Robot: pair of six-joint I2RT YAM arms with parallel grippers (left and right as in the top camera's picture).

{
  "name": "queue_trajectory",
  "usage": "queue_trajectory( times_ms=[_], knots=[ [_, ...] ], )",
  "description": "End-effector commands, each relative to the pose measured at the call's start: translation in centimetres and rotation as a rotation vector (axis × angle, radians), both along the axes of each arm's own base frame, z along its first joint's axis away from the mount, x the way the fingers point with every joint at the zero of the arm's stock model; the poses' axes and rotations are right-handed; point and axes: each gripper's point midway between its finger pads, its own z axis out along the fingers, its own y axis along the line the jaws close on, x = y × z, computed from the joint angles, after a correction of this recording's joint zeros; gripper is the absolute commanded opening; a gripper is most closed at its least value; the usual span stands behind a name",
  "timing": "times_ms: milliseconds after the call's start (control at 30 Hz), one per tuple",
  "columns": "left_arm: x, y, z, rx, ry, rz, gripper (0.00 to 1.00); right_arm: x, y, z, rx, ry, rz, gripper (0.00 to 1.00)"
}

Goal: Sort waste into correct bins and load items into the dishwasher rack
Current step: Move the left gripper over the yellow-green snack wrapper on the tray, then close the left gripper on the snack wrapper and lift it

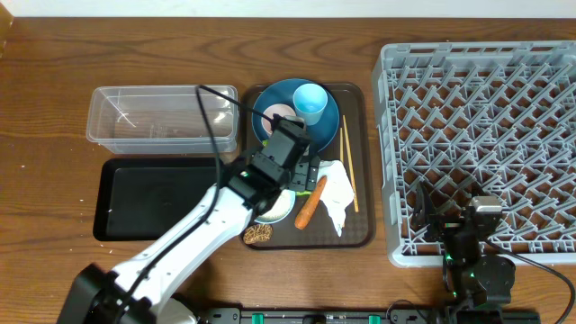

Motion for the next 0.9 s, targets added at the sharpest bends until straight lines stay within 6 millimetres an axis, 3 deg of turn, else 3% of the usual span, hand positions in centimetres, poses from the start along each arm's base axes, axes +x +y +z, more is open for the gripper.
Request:
queue_trajectory(
  times_ms=[0, 267, 867],
  knots=[
    [1.3, 0.4, -1.0, 0.018, -0.005, 0.109, 0.89, 0.0, -0.1, 0.0, -0.008, -0.001, -0.002, 0.99],
    [2.7, -0.6, -3.2, 0.012, -0.001, 0.118, 0.88, 0.0, -0.1, 0.0, -0.008, -0.001, -0.002, 0.99],
    [3.0, -1.1, -6.6, 0.040, 0.046, 0.115, 0.88, 0.0, -0.1, -0.1, -0.008, 0.000, -0.002, 0.99]
  ],
)
